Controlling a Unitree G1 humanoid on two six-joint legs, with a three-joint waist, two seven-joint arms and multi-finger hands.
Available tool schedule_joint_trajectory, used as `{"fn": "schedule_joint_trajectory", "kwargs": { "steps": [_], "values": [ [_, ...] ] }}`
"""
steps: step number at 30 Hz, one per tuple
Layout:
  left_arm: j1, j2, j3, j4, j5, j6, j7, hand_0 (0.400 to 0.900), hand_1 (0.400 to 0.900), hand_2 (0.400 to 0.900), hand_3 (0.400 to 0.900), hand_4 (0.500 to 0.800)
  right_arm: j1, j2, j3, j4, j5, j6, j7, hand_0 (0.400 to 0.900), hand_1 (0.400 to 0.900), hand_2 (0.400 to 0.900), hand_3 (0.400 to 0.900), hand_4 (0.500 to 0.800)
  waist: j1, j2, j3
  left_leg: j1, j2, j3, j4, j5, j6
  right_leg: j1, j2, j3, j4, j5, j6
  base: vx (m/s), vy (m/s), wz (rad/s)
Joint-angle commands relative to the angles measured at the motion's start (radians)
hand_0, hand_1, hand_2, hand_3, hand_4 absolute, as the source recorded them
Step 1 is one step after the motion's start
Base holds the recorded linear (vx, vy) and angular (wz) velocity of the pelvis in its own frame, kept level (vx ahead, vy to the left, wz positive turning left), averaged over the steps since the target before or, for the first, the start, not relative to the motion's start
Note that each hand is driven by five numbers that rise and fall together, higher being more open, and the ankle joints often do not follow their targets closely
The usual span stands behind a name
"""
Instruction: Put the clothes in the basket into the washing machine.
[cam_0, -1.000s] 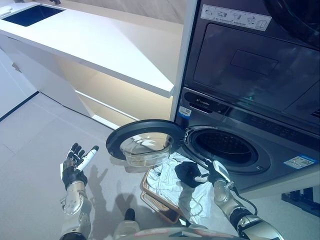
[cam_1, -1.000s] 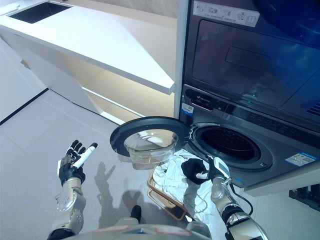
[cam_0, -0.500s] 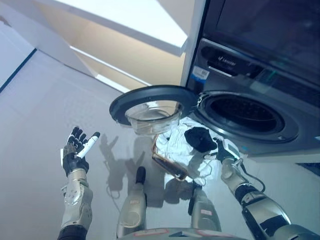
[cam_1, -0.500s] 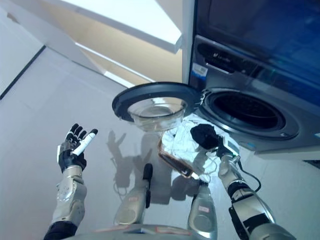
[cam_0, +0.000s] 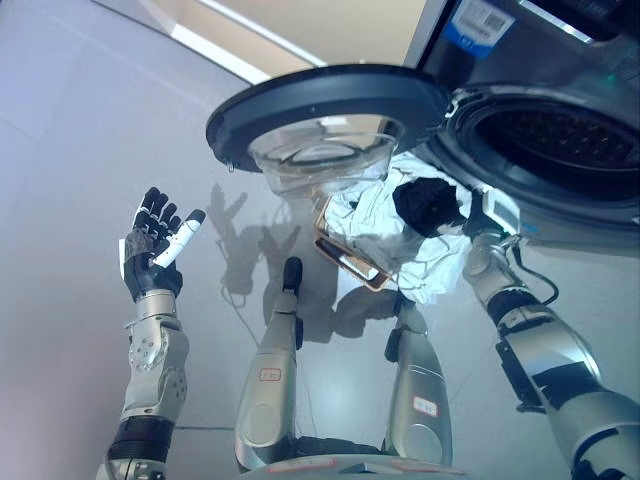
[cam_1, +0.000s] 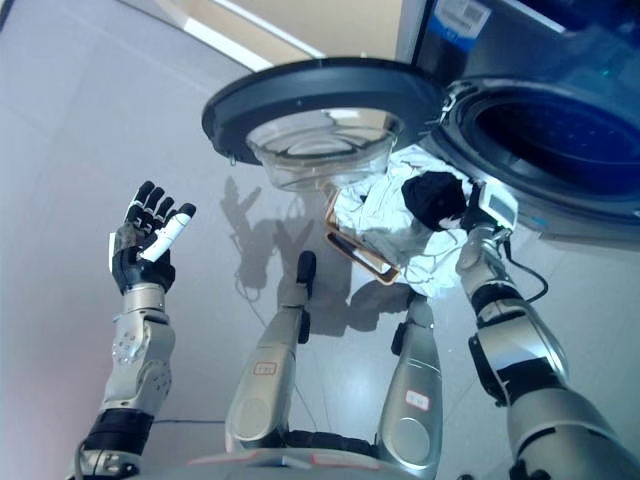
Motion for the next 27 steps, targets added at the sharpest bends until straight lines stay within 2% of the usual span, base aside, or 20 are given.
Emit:
{"fn": "schedule_joint_trajectory", "kwargs": {
  "steps": [1,13,23,27],
  "values": [
    [0.052,0.074,0.045,-0.175,-0.001,-0.110,0.039,0.900,0.900,0.900,0.900,0.800,-0.082,-0.075,0.065,0.007,0.036,0.005,-0.078,0.900,0.900,0.900,0.900,0.800,-0.009,0.004,-0.018,-0.076,-0.063,0.002,-0.065,0.038,0.099,-0.093,-0.001,0.005,0.096,-0.029,-0.012,-0.06,0.007,-0.01],
    [0.012,0.105,0.041,-0.296,0.022,-0.142,0.090,0.900,0.900,0.900,0.900,0.800,-0.191,-0.144,0.085,-0.011,0.163,-0.048,-0.101,0.900,0.900,0.900,0.900,0.800,0.001,0.018,-0.018,-0.338,-0.085,-0.009,0.010,0.032,0.102,-0.364,-0.003,0.007,0.225,-0.058,-0.021,-0.04,-0.004,0.03],
    [-0.026,0.123,0.025,-0.321,0.013,-0.165,0.128,0.900,0.900,0.900,0.900,0.800,-0.241,-0.101,0.116,-0.030,0.197,-0.071,-0.095,0.900,0.900,0.900,0.900,0.800,0.004,0.032,-0.018,-0.472,-0.100,-0.002,0.064,0.020,0.112,-0.506,-0.002,0.017,0.279,-0.058,-0.025,-0.01,0.015,-0.03],
    [-0.024,0.135,0.041,-0.347,0.019,-0.174,0.134,0.900,0.900,0.900,0.900,0.800,-0.262,-0.107,0.126,-0.006,0.189,-0.068,-0.102,0.900,0.900,0.900,0.900,0.800,0.008,0.043,-0.018,-0.512,-0.100,0.002,0.062,0.026,0.109,-0.538,-0.004,0.020,0.274,-0.054,-0.025,-0.01,0.011,-0.02]
  ]
}}
